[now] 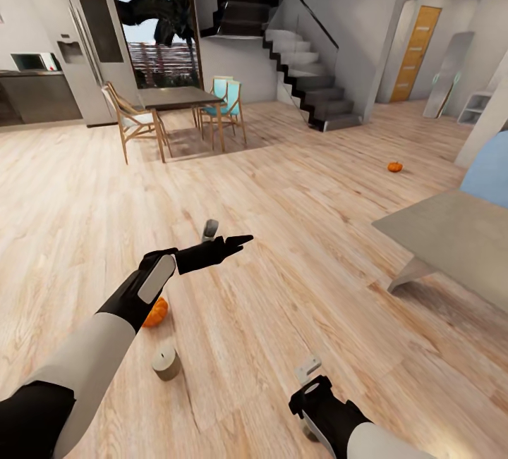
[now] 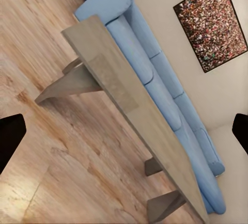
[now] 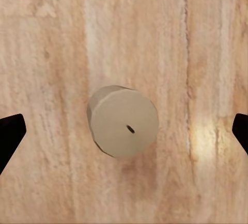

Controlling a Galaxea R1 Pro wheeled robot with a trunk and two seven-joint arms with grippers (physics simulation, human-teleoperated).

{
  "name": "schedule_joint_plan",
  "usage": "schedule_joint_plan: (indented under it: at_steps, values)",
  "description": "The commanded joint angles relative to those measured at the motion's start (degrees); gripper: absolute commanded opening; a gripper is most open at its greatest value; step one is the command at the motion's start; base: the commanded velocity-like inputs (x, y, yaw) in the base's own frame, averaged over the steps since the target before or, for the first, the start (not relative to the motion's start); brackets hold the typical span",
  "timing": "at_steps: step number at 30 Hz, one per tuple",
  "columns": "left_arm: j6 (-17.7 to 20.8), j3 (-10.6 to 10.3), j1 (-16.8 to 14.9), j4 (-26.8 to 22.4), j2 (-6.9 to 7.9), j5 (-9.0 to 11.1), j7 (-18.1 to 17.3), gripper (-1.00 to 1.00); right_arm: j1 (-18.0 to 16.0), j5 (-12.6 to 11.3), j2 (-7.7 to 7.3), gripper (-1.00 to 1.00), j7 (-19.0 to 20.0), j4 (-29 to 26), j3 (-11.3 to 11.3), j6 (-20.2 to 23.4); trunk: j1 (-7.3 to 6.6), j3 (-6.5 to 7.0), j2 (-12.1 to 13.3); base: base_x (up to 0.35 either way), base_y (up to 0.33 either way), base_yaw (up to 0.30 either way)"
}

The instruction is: Place each of the two pumpkins and all three candles from the living room inside a cabinet in the living room (use any cabinet), then make sure every cabinet is closed, and position the cauldron so it is next to a table in the living room.

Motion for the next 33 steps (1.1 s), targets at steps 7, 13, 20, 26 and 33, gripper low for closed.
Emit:
schedule_joint_plan:
  at_steps: [7,13,20,26,33]
  values:
    - [0.01,0.0,-0.02,0.09,-0.07,0.02,0.0,1.0,0.0,0.04,-0.06,1.0,0.02,0.0,0.0,0.0,1.54,-1.26,-2.82,0.0,0.0,0.0]
    - [0.01,0.0,0.0,0.17,-0.09,0.02,0.0,1.0,0.0,0.11,-0.09,1.0,-0.23,-0.04,-0.08,0.0,2.86,-2.34,-5.23,0.0,0.0,0.0]
    - [0.01,0.0,0.0,0.18,-0.09,0.02,0.0,1.0,0.0,0.11,-0.14,1.0,-0.28,-0.14,-0.08,0.0,4.4,-3.59,-8.04,0.0,0.0,0.0]
    - [0.01,0.0,-0.02,0.09,-0.09,0.02,0.0,1.0,-0.02,0.22,-0.33,1.0,-0.29,-0.61,-0.08,0.0,5.72,-4.67,-10.44,0.0,0.0,0.0]
    - [0.01,0.0,0.0,0.01,-0.09,0.08,0.0,1.0,-0.06,1.08,-0.47,1.0,-0.29,-1.4,-0.16,0.0,7.25,-5.93,-13.25,0.0,0.0,0.0]
